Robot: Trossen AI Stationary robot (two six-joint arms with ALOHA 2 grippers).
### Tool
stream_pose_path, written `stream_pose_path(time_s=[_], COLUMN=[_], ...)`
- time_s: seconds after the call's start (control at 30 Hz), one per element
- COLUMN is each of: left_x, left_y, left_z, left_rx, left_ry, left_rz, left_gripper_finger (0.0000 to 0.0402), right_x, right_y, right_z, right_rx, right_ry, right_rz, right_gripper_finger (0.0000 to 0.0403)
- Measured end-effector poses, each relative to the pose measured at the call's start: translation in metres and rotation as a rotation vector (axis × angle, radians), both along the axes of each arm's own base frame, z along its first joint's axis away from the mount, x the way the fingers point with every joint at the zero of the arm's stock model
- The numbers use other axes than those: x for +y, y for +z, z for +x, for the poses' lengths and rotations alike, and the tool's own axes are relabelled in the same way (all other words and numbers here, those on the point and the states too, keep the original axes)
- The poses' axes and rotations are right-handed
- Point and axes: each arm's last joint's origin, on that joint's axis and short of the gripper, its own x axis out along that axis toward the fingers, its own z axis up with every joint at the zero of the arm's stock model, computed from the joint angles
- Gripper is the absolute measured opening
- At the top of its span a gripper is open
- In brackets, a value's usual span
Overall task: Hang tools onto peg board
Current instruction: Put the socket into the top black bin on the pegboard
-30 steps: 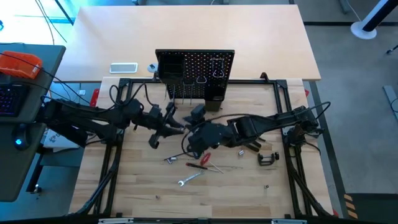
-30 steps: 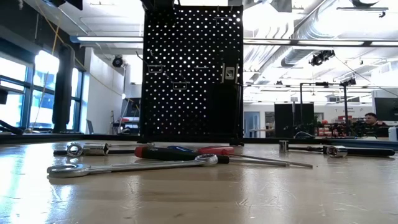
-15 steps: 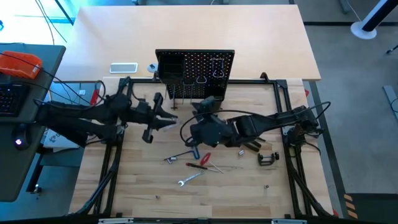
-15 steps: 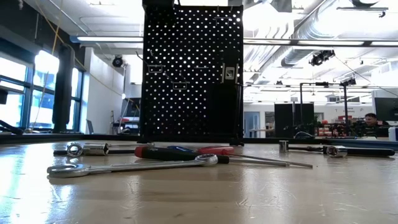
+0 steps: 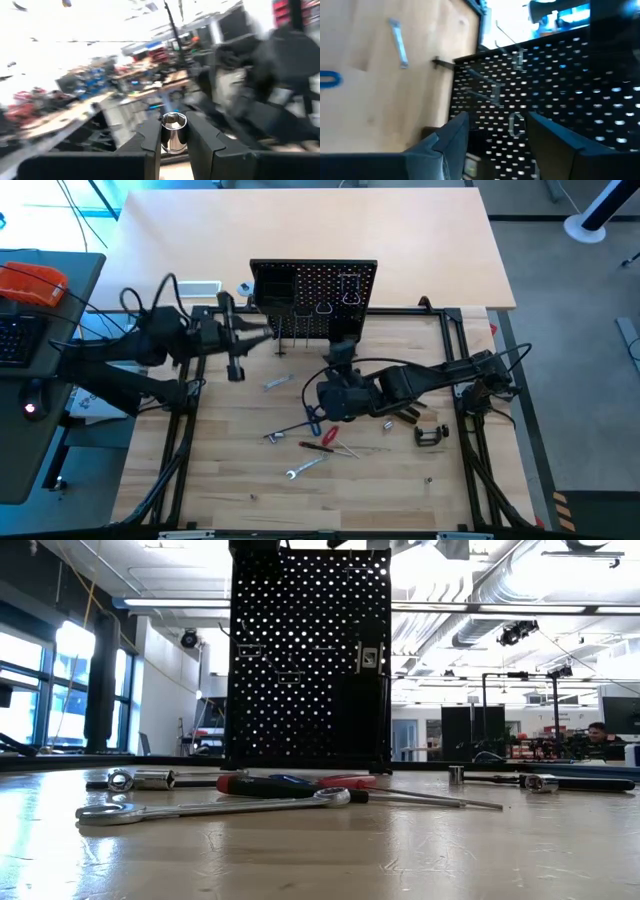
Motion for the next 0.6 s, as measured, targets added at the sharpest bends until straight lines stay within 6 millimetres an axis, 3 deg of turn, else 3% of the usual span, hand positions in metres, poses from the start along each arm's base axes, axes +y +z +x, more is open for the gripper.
stream_pose_path(time_s=[0.23, 0.6], left_x=[0.029, 0.066], left_y=[0.021, 0.030], left_z=[0.018, 0.048], left_rx=[0.123, 0.286], left_ry=[0.162, 0.271], left_rz=[0.011, -0.068], left_gripper_finger=[0.0051, 0.0051], right_x=[-0.001, -0.002], right_y=[-0.002, -0.006], right_z=[-0.002, -0.009], right_rx=[-0.006, 0.010], right_ry=[-0.023, -0.084], right_rz=[0.052, 0.089], right_gripper_finger=[0.0193, 0.0193])
